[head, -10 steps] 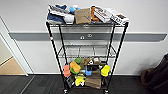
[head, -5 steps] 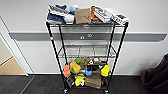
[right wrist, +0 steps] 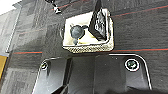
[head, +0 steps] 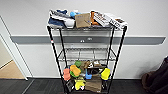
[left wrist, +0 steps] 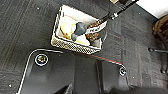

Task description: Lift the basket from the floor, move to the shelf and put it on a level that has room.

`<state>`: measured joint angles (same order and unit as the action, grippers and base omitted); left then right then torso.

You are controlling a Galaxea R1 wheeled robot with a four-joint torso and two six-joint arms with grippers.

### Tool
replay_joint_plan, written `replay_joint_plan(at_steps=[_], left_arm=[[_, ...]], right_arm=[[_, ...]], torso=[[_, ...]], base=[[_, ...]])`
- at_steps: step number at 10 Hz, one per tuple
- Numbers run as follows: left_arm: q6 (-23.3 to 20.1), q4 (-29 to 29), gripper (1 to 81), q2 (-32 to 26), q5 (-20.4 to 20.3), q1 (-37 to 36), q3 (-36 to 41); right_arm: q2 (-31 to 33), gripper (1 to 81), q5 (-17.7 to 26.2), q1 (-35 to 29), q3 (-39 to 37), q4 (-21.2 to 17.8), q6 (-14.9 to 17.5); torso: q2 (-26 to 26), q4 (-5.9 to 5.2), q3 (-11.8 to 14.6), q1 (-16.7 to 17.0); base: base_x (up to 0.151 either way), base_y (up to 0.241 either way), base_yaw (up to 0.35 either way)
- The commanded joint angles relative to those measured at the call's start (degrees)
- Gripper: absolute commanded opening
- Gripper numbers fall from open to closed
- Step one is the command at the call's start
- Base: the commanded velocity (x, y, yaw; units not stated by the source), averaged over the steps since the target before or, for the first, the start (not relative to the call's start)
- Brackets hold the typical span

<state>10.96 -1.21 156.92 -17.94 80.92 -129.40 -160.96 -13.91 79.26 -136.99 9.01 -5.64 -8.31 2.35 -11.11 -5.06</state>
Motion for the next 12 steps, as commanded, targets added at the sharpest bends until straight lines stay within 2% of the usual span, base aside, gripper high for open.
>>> replay_joint_plan(at_steps=[1, 2, 4, 12], left_arm=[[3.98, -0.2, 81.1, -2.92, 2.3, -2.3, 4.16], [4.07, -0.12, 81.1, -2.83, 2.22, -1.86, 3.98], [3.99, -0.29, 81.1, -2.39, 2.13, -1.51, 3.63], [4.25, 0.24, 81.1, -1.17, 1.6, -1.42, 0.83]], right_arm=[[0.79, 81.1, 2.04, -1.87, 0.33, 0.57, -0.07], [0.79, 81.1, 2.04, -1.95, 0.16, 0.4, -0.07], [0.35, 81.1, 2.04, -1.96, -0.28, 0.31, -0.07], [0.35, 81.1, 2.92, -2.22, -0.99, 0.31, -0.07]], torso=[[-5.62, 0.0, -3.21, -3.6], [-7.35, 0.0, -5.42, -4.7], [-10.08, 0.0, -7.12, -6.38], [-25.27, 0.0, -21.39, -16.09]], base=[[0.0, 0.0, 0.0], [0.0, 0.0, 0.0], [0.0, 0.0, 0.0], [0.0, 0.0, 0.0]])
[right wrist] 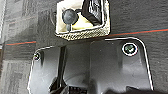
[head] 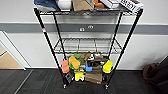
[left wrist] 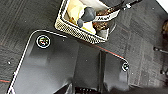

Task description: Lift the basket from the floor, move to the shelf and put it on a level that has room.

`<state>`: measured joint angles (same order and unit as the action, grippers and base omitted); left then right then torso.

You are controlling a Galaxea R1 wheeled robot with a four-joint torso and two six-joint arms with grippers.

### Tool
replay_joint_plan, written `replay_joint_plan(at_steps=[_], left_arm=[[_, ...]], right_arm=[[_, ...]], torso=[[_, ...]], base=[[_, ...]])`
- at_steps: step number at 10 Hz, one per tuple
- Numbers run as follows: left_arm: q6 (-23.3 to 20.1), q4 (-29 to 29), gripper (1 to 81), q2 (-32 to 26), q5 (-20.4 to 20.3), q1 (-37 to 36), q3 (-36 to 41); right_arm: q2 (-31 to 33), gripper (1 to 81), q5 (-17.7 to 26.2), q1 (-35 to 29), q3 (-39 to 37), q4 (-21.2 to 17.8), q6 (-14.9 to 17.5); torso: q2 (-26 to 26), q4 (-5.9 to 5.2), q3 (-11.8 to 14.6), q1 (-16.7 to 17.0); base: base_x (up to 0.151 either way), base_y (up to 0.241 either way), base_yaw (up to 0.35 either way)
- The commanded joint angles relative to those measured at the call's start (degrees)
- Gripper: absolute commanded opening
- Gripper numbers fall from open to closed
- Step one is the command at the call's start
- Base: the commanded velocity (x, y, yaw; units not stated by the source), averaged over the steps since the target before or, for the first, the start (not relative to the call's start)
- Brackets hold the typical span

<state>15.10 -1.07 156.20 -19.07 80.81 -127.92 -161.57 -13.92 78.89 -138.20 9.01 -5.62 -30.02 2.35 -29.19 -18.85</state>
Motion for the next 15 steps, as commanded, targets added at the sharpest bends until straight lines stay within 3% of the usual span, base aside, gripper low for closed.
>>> replay_joint_plan(at_steps=[1, 4, 6, 15], left_arm=[[0.97, 0.02, 81.1, 0.17, 2.72, -1.31, -2.15], [3.79, -0.07, 81.1, 0.79, 2.63, -1.39, -3.22], [5.37, -0.16, 81.1, 0.61, 2.63, -1.57, -4.09], [5.2, -0.33, 81.1, 2.9, 2.72, -1.66, -6.73]], right_arm=[[0.88, 81.1, 2.94, -1.84, 0.23, 0.31, -0.09], [0.7, 81.1, 2.94, -1.93, 0.14, 0.48, -0.09], [0.61, 81.1, 2.94, -2.28, -0.04, 0.04, -0.09], [0.0, 81.1, 3.73, -2.02, -1.18, -0.22, -0.18]], torso=[[-5.62, 0.0, 0.11, -3.6], [-10.16, 0.0, -2.69, -6.57], [-14.04, 0.0, -2.93, -9.0], [-31.54, 0.0, -2.95, -20.02]], base=[[0.0, 0.0, 0.0], [0.0, 0.0, 0.0], [0.0, 0.0, 0.0], [0.0, 0.0, 0.0]])
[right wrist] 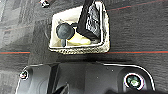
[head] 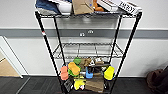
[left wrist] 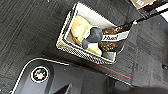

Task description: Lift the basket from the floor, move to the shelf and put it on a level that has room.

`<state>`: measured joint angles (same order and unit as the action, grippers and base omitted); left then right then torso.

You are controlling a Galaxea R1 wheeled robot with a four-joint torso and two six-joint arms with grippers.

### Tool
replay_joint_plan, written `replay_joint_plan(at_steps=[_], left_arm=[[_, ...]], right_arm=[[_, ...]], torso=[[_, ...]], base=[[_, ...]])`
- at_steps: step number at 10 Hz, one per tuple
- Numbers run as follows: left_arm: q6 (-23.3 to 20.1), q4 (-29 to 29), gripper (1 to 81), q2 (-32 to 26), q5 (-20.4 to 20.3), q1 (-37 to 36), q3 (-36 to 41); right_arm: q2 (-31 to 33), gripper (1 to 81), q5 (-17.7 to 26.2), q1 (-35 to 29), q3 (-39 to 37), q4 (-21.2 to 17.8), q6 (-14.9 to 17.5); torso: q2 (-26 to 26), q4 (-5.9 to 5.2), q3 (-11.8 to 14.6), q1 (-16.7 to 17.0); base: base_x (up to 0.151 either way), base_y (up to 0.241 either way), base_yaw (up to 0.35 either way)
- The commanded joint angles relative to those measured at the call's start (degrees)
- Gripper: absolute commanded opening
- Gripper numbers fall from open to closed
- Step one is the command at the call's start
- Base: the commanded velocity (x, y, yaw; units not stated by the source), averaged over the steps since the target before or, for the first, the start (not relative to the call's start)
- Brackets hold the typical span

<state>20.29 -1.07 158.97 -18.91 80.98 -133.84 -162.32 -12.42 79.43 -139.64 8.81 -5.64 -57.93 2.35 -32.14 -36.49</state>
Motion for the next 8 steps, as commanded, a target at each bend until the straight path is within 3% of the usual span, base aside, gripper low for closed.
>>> replay_joint_plan(at_steps=[1, 3, 7, 8], left_arm=[[0.1, -0.33, 81.1, 1.0, 2.56, -1.83, -2.47], [0.11, -0.42, 81.1, 2.06, 2.56, -1.83, -3.97], [0.11, -0.86, 81.1, 1.8, 2.56, -1.83, -4.06], [0.11, -0.86, 81.1, 1.54, 2.56, -1.92, -4.06]], right_arm=[[0.74, 81.1, 2.23, -2.56, 0.17, 0.06, -0.16], [0.74, 81.1, 2.23, -2.57, -0.27, 0.06, -0.16], [0.74, 81.1, 2.23, -3.35, -1.06, -0.11, -0.24], [0.74, 81.1, 2.23, -3.79, -0.89, -0.02, -0.24]], torso=[[-5.57, 0.0, 0.0, -3.61], [-9.4, 0.0, -4.51, -5.99], [-16.2, 0.0, -10.47, -10.25], [-18.14, 0.0, -6.95, -11.5]], base=[[0.0, 0.0, 0.0], [0.0, 0.0, 0.0], [0.0, 0.0, 0.0], [0.0, 0.0, 0.0]])
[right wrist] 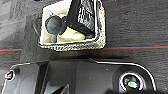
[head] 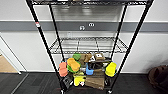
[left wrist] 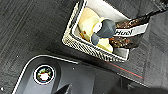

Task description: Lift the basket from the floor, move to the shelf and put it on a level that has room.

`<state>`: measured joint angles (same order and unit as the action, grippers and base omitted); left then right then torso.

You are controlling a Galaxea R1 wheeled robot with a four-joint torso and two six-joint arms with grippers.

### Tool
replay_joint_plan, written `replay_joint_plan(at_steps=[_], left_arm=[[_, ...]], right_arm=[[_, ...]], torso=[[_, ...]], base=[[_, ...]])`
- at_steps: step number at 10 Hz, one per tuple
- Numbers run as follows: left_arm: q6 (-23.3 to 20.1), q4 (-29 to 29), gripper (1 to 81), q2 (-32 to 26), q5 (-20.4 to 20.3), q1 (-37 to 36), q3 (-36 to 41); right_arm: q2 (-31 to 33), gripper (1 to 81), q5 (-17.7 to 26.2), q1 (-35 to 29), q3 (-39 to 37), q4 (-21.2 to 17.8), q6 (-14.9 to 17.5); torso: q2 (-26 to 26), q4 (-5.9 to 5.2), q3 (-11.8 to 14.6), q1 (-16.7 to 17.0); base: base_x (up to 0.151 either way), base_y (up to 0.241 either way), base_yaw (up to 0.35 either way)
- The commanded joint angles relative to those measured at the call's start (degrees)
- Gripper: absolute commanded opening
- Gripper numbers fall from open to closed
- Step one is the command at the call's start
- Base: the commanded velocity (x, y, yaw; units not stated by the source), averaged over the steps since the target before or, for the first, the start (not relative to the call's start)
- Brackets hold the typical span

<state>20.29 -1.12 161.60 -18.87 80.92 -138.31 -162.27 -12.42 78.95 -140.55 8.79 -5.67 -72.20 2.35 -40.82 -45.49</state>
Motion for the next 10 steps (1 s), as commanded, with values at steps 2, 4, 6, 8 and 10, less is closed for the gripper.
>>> replay_joint_plan(at_steps=[2, 4, 6, 8, 10], left_arm=[[0.11, -0.81, 81.1, -1.45, 2.79, -2.47, 0.5], [0.11, -0.46, 81.1, -1.54, 3.14, -3.53, 0.41], [0.11, -0.9, 81.1, -1.63, 3.23, -3.88, 0.41], [0.19, -0.9, 81.1, -2.33, 3.23, -4.32, 0.41], [0.19, -1.51, 81.1, -3.55, 8.29, -6.68, 1.37]], right_arm=[[0.43, 81.1, 2.66, -4.7, 0.28, 0.43, -0.22], [-0.53, 81.1, 4.77, -6.03, -0.06, 0.44, -0.13], [-1.33, 81.1, 4.86, -6.73, -0.68, 0.7, -0.13], [-1.07, 81.1, 5.65, -7.53, -0.86, 0.61, -0.13], [-0.63, 81.1, 6.0, -8.4, -1.04, 0.53, -0.13]], torso=[[-6.89, 0.0, -0.46, -4.5], [-10.32, 0.0, -1.18, -6.62], [-13.99, 0.0, -1.2, -8.93], [-18.08, 0.0, -1.22, -11.52], [-21.81, 0.0, -1.22, -13.86]], base=[[0.0, 0.0, 0.0], [0.0, 0.0, 0.0], [0.0, 0.0, 0.0], [0.0, 0.0, 0.0], [0.0, 0.0, 0.0]])
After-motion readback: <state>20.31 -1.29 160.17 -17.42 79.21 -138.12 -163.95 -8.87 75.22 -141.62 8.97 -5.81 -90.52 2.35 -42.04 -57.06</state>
